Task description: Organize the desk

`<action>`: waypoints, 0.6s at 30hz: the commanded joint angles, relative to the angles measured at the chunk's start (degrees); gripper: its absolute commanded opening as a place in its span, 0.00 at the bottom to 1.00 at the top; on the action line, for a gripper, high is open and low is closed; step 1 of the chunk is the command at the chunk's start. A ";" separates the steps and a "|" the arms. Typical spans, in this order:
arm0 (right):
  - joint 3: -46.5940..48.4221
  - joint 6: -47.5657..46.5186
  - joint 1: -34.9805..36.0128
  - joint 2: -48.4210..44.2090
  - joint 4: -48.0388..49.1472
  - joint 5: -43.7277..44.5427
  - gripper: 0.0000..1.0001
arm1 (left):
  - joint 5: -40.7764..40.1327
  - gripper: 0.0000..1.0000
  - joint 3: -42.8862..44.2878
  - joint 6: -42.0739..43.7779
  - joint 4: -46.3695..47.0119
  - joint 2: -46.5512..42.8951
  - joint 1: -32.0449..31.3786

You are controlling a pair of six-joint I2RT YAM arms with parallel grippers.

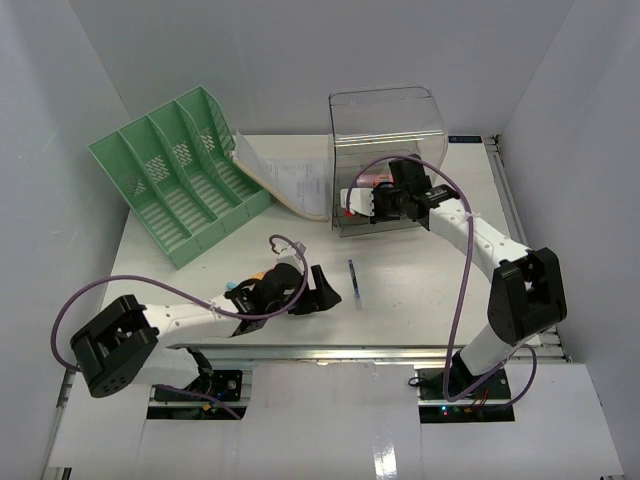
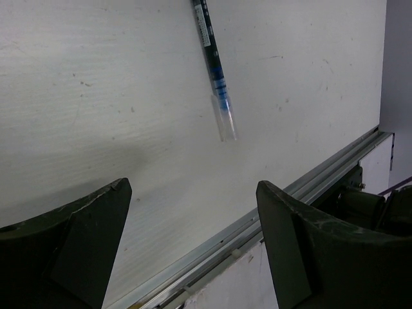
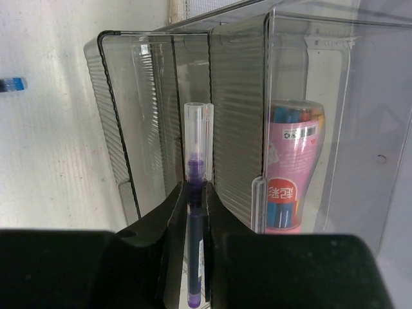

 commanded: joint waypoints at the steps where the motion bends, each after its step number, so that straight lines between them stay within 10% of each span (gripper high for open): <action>1: 2.24 -2.30 0.83 1.63 2.85 2.47 0.16 | -1.73 0.87 7.29 -3.23 -0.20 5.06 0.18; 9: -1.15 0.29 0.71 -0.62 3.97 2.16 0.61 | -2.41 0.81 19.91 -4.77 -8.04 18.36 0.10; 18: -10.10 17.08 -6.74 -17.25 4.47 -12.34 0.85 | -7.11 0.74 34.40 -4.17 -24.54 28.70 -1.87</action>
